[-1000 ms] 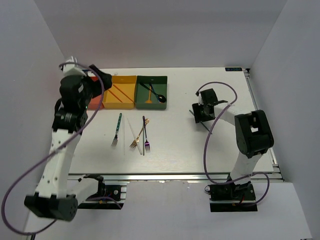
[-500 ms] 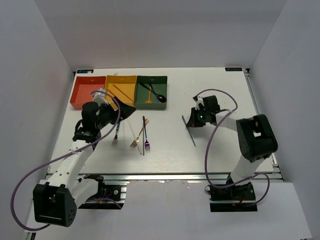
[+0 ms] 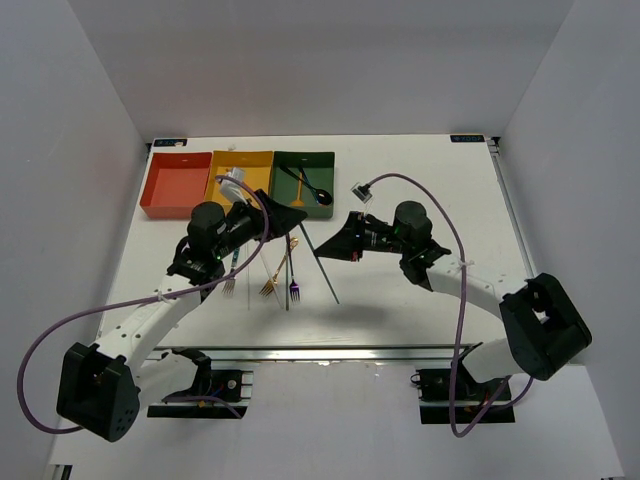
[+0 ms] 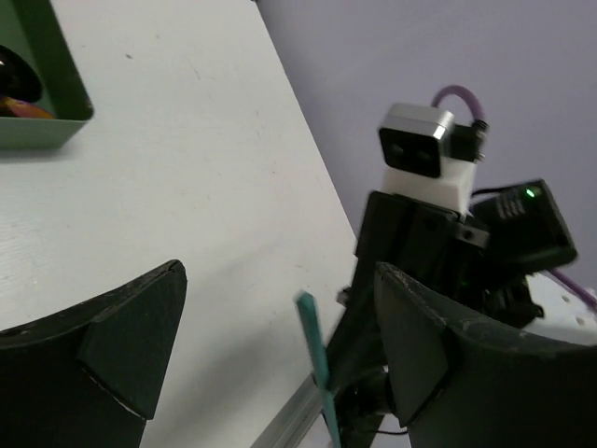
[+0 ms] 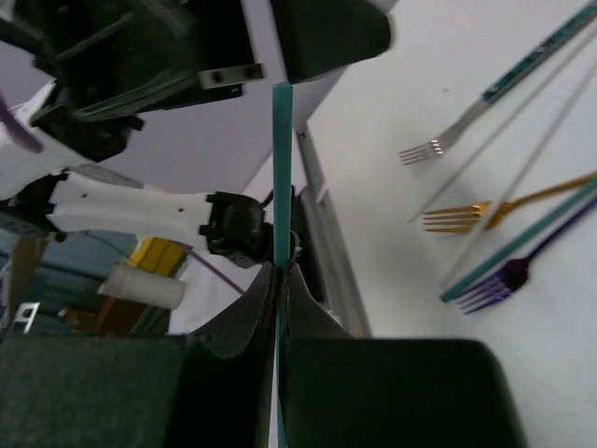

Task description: Sort the eating utensils into containers

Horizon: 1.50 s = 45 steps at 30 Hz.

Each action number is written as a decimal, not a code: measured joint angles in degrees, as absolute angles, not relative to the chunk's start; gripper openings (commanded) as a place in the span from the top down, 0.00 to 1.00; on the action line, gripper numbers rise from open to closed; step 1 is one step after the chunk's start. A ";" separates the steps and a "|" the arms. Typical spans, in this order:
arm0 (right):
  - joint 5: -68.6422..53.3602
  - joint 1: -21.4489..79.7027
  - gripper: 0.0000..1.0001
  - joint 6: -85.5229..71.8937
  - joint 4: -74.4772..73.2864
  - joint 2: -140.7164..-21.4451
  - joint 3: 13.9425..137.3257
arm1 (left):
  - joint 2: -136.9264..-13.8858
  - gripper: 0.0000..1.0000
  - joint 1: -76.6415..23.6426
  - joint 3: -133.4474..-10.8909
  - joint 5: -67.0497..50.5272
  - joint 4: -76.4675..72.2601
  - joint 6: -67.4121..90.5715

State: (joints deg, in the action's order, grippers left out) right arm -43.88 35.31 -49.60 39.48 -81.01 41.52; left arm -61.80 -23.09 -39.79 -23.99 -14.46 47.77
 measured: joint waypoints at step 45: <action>-25.30 28.56 0.10 -39.97 19.64 -61.60 37.54 | -113.54 1.00 -5.56 -103.02 18.92 22.24 37.60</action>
